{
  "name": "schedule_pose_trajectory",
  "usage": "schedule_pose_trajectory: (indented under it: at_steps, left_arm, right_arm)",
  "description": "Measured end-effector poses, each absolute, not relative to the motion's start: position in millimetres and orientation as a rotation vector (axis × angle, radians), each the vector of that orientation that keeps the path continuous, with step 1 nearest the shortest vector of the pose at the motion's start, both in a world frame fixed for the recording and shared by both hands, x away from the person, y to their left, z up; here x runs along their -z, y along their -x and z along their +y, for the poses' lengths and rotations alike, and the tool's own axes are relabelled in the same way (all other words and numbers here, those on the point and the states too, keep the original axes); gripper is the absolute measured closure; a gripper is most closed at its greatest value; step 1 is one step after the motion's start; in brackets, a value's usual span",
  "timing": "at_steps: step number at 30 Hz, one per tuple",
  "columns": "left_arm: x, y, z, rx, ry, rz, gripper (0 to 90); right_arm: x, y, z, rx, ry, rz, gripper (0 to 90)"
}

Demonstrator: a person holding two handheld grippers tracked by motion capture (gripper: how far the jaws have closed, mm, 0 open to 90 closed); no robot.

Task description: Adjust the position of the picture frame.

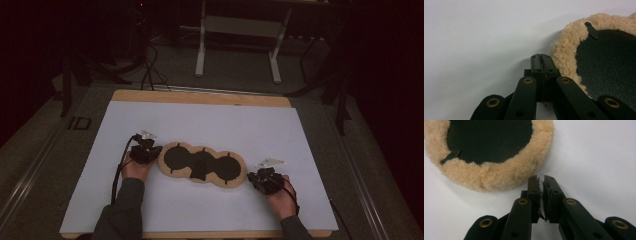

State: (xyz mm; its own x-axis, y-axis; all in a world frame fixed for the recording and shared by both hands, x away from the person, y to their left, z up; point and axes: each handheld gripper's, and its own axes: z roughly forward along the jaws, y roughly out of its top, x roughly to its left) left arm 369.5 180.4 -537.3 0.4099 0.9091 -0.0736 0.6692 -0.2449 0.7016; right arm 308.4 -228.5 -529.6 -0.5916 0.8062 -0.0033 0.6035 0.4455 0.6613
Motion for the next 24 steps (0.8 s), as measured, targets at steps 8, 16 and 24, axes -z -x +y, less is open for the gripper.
schedule_pose_trajectory:
  at_steps: [8, 16, 24]
  left_arm:
    - [536, -363, 176, -0.436, -2.013, 1.346, 90.0]
    - [536, -359, 175, -0.427, -1.985, 1.370, 90.0]
    - [537, -356, 172, -0.425, -1.969, 1.383, 90.0]
  right_arm:
    - [528, -307, -228, -0.890, -1.191, 2.413, 86.0]
    - [528, -306, -228, -0.886, -1.200, 2.416, 86.9]
    - [528, -308, -230, -0.883, -1.221, 2.396, 87.2]
